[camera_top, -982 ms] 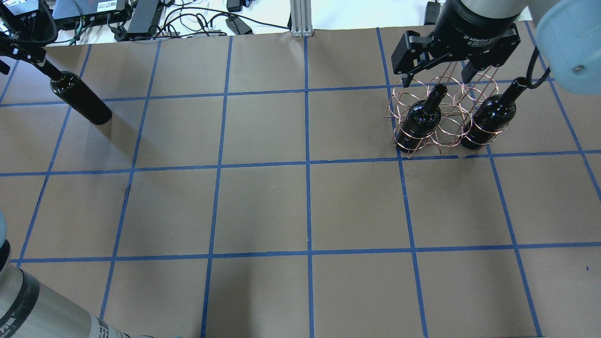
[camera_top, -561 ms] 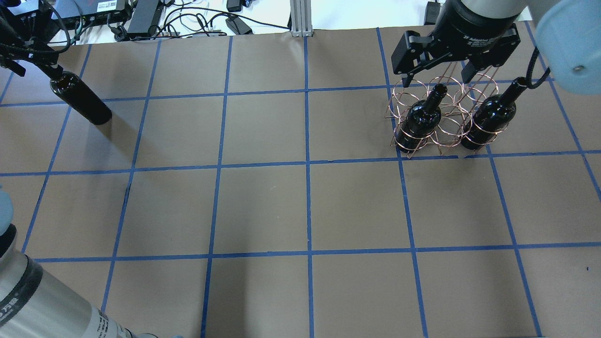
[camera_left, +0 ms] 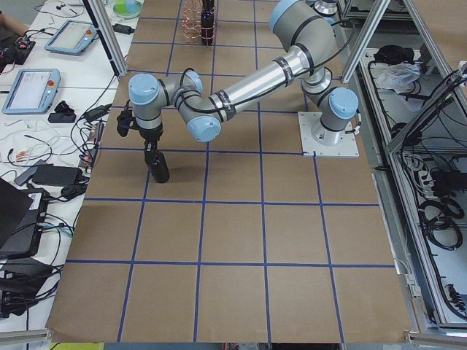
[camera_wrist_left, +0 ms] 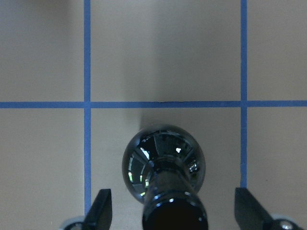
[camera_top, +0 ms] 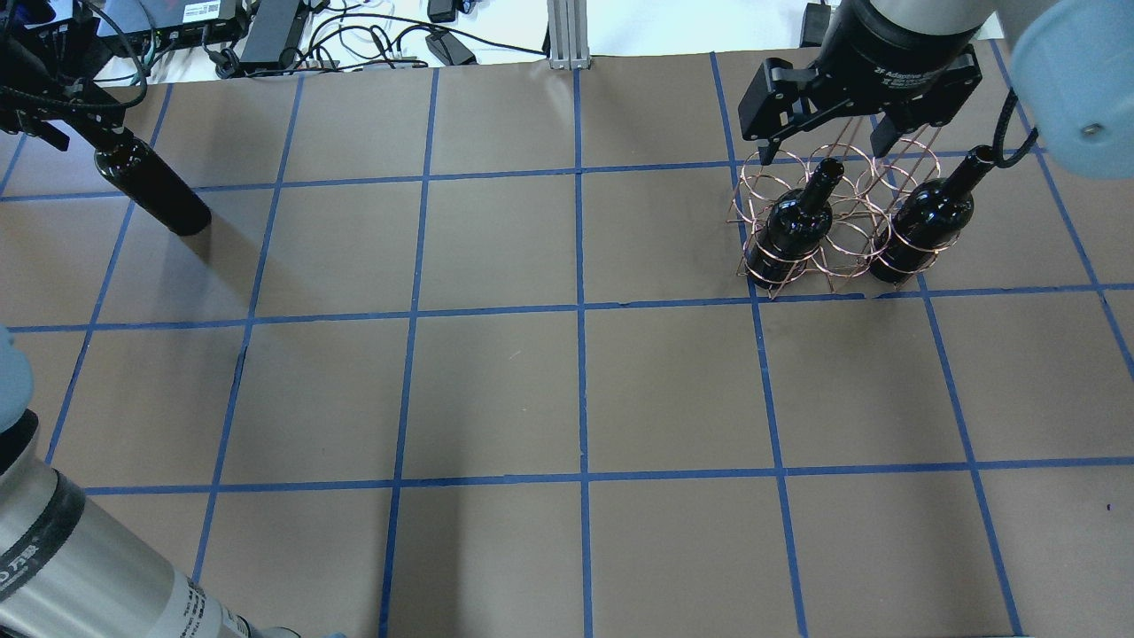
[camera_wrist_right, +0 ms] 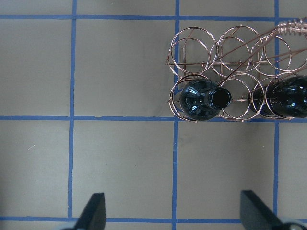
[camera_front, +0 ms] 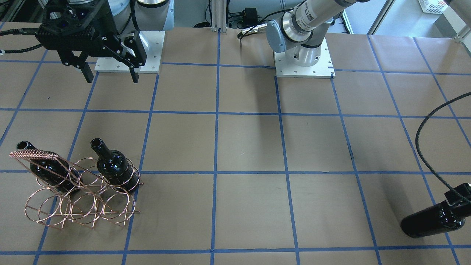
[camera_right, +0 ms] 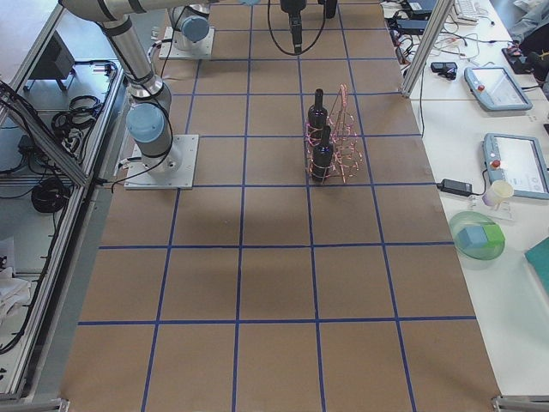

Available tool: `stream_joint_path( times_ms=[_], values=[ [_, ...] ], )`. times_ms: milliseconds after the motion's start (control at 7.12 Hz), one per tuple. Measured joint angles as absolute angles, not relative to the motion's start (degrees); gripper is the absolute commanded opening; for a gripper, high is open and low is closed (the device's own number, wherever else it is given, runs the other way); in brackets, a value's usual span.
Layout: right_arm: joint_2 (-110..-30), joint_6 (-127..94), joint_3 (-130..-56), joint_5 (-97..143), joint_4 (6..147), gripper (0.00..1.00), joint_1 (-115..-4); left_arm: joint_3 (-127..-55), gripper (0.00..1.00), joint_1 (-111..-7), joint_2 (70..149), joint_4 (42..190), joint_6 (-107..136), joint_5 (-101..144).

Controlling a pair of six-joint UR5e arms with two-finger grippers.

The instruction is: Place wine into wine basket

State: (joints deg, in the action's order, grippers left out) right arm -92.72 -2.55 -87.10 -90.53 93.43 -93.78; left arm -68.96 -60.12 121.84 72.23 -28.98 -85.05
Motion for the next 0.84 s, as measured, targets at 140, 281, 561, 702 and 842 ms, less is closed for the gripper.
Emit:
stream_joint_path(
  times_ms=[140, 281, 561, 702, 842],
  values=[
    [-92.7, -2.6, -87.1, -90.5, 93.4, 1.0, -93.8, -69.0, 0.16, -60.1, 121.8, 72.1, -28.7, -84.9],
    [-92.7, -2.5, -87.1, -90.4, 93.4, 1.0, -93.8, -69.0, 0.0, -60.1, 121.8, 71.9, -28.7, -84.8],
    [-92.7, -2.5, -87.1, -90.4, 93.4, 1.0, -93.8, -69.1, 0.0, -60.1, 121.7, 71.4, -28.9, -84.7],
    [-92.7, -2.5, -87.1, -90.4, 93.4, 1.0, -93.8, -69.1, 0.0, -60.1, 121.7, 71.4, -29.1, -84.6],
    [-92.7, -2.5, -87.1, -90.4, 93.4, 1.0, -93.8, -69.2, 0.0, -60.1, 121.5, 71.4, -29.2, -84.2]
  ],
)
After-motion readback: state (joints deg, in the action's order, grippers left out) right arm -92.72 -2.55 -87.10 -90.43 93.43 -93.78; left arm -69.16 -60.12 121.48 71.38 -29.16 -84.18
